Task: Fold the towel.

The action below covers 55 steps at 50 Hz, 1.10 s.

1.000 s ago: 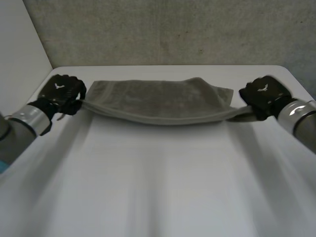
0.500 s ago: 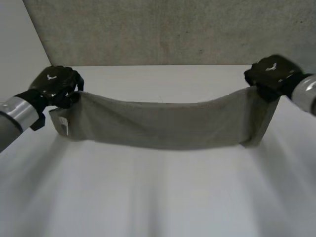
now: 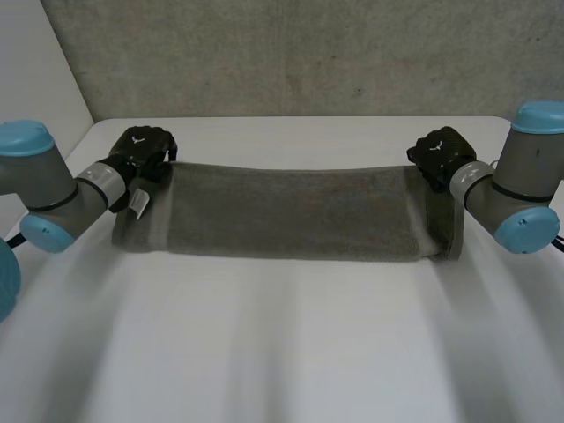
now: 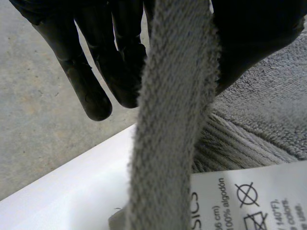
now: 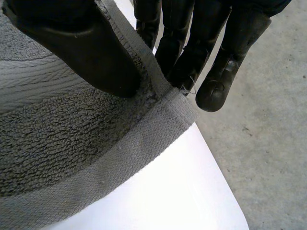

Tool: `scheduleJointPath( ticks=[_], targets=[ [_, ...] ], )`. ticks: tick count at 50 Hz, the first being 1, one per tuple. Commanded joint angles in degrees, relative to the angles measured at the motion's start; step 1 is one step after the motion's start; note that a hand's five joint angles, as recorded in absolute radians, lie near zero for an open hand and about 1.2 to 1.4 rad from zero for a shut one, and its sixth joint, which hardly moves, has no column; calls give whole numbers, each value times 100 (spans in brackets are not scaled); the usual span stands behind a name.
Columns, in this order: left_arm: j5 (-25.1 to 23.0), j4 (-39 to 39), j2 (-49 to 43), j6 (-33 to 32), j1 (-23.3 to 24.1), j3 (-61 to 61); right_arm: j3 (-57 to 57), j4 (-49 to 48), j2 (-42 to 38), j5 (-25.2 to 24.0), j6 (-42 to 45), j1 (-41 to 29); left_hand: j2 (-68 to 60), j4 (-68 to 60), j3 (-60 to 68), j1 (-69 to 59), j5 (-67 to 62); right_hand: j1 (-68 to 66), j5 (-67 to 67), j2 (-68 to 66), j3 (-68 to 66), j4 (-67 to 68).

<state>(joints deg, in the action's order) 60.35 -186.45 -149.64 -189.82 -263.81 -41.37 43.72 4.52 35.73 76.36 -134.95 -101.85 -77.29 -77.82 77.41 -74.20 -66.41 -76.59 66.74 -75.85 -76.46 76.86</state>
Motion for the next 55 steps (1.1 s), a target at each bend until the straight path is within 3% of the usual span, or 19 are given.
scheduleJointPath(
  ticks=[1, 2, 3, 4, 5, 6, 7, 8, 18, 26, 28, 33, 42, 55],
  targets=[
    [-5, -32, -205, -2, 49, 199, -127, -179, -189, 54, -14, 7, 492, 546, -505, 183, 405, -341, 326, -415, -354, 314],
    [-5, -32, -206, -2, 49, 199, -127, -180, -189, 54, -14, 7, 500, 554, -512, 191, 412, -341, 326, -415, -354, 314],
    [-5, -32, -232, 7, 49, 234, -127, -232, -224, 72, -14, 7, 1966, 2019, -1978, 1657, 1878, -341, 326, -415, -354, 314],
    [29, -32, -232, 7, 49, 235, -127, -268, -242, 89, -14, 7, 4012, 4066, -4024, 3703, 3924, 1518, -1533, 1445, 1505, -1545],
    [30, -32, -232, 7, 49, 235, -127, -268, -242, 89, -14, 7, 4032, 4086, -4045, 3723, 3945, 1537, -1552, 1463, 1524, -1564],
    [91, -23, -223, 7, 49, 217, -118, -294, -242, 98, -14, 7, 6198, 6251, -6210, 5889, 6110, 4901, -4916, 4827, 4888, -4928],
    [91, -23, -223, 7, 49, 217, -118, -294, -242, 98, -14, 7, 6219, 6273, -6232, 5910, 6131, 4935, -4949, 4861, 4922, -4962],
    [196, -23, -188, 7, 49, 200, -101, -329, -242, 124, -22, -2, 6586, 6639, -6598, 6277, 6498, 6659, -6674, 6585, 6646, -6686],
    [443, 109, 278, 59, 172, -3, 137, -514, 426, 458, -1033, -20, 6556, 6609, -6568, 6247, 6468, 6659, -6674, 6585, 6646, -6686],
    [408, 188, 1552, 86, 137, -1453, 1595, -479, 1867, 379, -1437, 16, 6472, 6525, -6484, 6163, 6384, 6659, -6674, 6585, 6646, -6686],
    [373, 144, 2173, 77, 111, -2292, 2452, -470, 2410, 336, -1437, 68, 6472, 6525, -6484, 6163, 6384, 6659, -6674, 6585, 6646, -6686],
    [364, -136, 2947, 77, 85, -3541, 3544, -444, 2869, 178, -1385, 77, 6472, 6525, -6484, 6163, 6384, 6659, -6674, 6585, 6646, -6686],
    [381, -1155, 3503, 94, 93, -5046, 4355, -619, 2511, 72, -1306, 296, 6472, 6525, -6484, 6163, 6384, 5878, -5893, 5805, 5865, -5905],
    [399, -1455, 3486, 95, 181, -5346, 4347, -1665, 1833, 28, -1341, 508, 6455, 6508, -6467, 6146, 6367, 4314, -4329, 4240, 4301, -4341]
  ],
)
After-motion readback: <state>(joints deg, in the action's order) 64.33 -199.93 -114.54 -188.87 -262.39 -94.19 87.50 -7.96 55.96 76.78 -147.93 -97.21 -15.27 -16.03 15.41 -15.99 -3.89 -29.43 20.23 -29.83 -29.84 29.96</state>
